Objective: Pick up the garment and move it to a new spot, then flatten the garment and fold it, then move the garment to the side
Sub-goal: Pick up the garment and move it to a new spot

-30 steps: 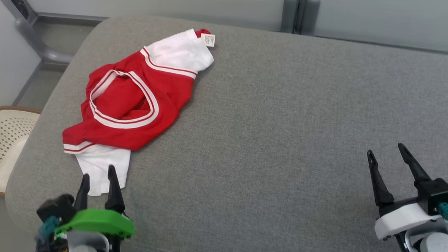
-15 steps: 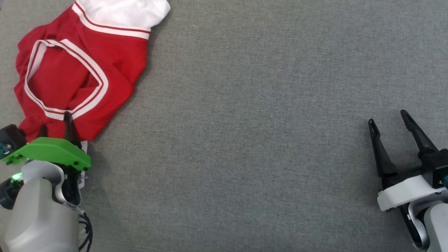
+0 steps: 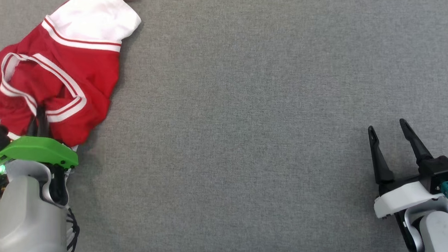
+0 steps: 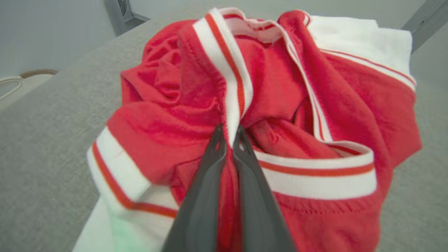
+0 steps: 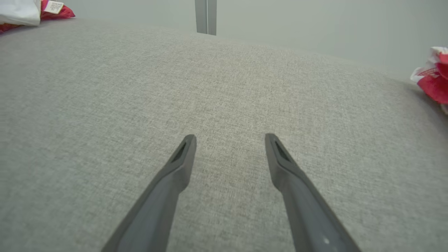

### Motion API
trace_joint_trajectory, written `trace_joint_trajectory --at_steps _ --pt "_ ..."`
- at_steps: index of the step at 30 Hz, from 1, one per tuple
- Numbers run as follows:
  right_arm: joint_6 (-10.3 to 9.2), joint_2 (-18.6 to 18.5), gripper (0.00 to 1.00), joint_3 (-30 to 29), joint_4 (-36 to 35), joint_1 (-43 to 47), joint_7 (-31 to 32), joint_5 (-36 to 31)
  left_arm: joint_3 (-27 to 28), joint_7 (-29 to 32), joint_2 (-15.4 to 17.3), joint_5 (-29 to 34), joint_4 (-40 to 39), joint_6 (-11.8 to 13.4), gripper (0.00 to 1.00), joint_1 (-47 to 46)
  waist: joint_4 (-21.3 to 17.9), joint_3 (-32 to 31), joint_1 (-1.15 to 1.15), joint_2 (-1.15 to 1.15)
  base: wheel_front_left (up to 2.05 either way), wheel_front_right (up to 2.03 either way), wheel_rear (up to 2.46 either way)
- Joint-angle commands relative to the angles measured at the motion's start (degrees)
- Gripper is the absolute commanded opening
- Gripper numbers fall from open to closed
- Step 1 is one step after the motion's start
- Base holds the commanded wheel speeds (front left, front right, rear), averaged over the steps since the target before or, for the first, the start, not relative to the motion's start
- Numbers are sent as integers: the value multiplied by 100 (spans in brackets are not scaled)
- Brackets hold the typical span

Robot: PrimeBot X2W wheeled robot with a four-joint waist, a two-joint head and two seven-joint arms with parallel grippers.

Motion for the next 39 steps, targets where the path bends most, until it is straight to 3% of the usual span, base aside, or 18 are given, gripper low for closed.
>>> trace_joint_trajectory --at_steps 1,6,12,15,22,26,29,35,39 --pt "-6 51 100 -8 45 111 -15 45 -84 -49 -37 5 -259 -31 0 104 48 -433 -1 0 0 0 0" --pt "-6 206 100 56 130 323 -15 23 -559 337 -98 -66 -1854 -58 0 527 -31 -934 -1 0 0 0 0" --pt "-6 336 100 48 179 500 -15 19 -1048 1575 12 -240 -4764 -30 0 1385 -297 -1334 -1 0 0 0 0" --pt "-6 392 100 27 202 542 -15 29 -1256 2309 7 -576 -6303 9 0 1739 -510 -1440 -1 0 0 0 0" --pt "-6 499 100 -29 223 466 -15 76 -1711 3528 -53 -1562 -8514 135 0 1922 -1104 -1475 -1 0 0 0 0" --pt "-6 568 100 -70 233 377 -15 123 -1954 3974 -176 -2000 -8971 260 0 1695 -1500 -1411 -1 0 0 0 0" --pt "-6 601 100 -60 254 338 -15 155 -2056 4281 -114 -2119 -8850 374 0 1565 -1816 -1354 -1 0 0 0 0" --pt "-6 637 100 -29 310 218 -15 274 -2048 4626 -4 -2162 -7459 525 0 1281 -2451 -1182 -1 0 0 0 0" --pt "-6 643 100 67 367 141 -15 485 -2012 4455 -11 -1840 -5981 526 0 865 -2815 -1043 -1 0 0 0 0"
